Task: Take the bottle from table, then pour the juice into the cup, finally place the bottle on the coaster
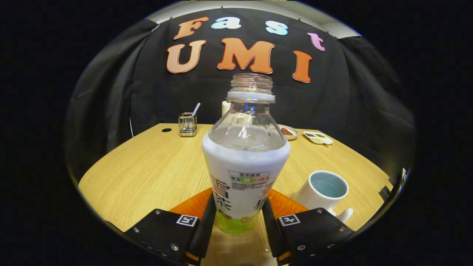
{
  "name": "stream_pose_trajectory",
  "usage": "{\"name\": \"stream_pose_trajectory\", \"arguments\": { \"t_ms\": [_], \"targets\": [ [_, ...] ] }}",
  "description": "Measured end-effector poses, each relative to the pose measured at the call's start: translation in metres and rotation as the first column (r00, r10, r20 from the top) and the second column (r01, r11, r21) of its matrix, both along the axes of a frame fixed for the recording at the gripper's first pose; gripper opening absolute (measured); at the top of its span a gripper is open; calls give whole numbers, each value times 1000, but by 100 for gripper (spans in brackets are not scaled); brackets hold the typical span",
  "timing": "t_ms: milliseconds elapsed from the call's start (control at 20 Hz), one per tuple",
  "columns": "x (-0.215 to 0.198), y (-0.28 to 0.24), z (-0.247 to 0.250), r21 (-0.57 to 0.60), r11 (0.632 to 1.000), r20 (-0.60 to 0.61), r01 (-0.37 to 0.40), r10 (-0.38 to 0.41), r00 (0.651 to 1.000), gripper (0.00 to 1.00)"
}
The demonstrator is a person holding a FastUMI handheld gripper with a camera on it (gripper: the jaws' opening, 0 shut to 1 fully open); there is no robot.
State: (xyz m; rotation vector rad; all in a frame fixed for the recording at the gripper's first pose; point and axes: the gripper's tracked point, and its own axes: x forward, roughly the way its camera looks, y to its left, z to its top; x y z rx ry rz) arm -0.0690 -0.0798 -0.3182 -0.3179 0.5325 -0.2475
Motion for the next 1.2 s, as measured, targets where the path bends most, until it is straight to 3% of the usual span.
{"name": "stream_pose_trajectory", "arguments": {
  "t_ms": [100,350,700,950,1200],
  "targets": [
    [-4,0,0,14,1000,1,18,-18,1000,60],
    [-2,16,22,122,992,61,27,-34,998,60],
    [1,35,41,360,930,110,71,-118,987,60],
    [10,47,48,525,846,115,94,-180,977,59],
    [25,56,66,722,687,132,89,-263,956,60]
  ]
}}
